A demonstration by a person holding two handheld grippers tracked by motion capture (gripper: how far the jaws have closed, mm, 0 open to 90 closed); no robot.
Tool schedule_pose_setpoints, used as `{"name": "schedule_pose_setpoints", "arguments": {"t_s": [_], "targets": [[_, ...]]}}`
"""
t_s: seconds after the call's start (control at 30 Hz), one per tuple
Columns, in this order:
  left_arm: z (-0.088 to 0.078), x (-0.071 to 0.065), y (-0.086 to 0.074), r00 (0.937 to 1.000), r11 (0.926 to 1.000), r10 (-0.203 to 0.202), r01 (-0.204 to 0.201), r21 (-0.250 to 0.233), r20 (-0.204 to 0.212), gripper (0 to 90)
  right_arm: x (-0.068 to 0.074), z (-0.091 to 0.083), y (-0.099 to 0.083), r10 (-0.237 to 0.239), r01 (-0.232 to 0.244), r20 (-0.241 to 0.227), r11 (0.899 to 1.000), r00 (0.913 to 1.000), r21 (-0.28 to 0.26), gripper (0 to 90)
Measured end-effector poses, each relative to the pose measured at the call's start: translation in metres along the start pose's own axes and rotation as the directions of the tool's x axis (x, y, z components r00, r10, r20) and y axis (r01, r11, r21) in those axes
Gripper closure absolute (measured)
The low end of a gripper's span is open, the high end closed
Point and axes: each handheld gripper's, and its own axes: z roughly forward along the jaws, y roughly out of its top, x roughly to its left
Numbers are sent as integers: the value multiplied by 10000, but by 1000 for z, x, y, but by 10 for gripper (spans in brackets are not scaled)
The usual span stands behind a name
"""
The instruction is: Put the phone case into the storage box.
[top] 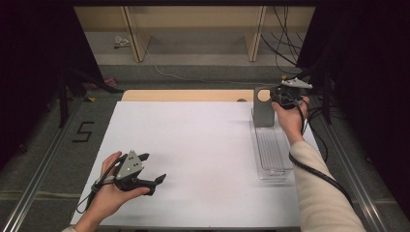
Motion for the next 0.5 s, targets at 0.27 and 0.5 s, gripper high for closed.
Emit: {"name": "schedule_pose_setpoints", "arguments": {"t_s": [0.27,0.5], "targets": [[0,0,0,10000,10000,-4,4,-6,7,126,-1,3,0,115,-116,78,9999,9999,70,696],[0,0,0,10000,10000,-8,8,-5,3,126,0,4,0,188,-189,109,9998,9998,114,688]]}}
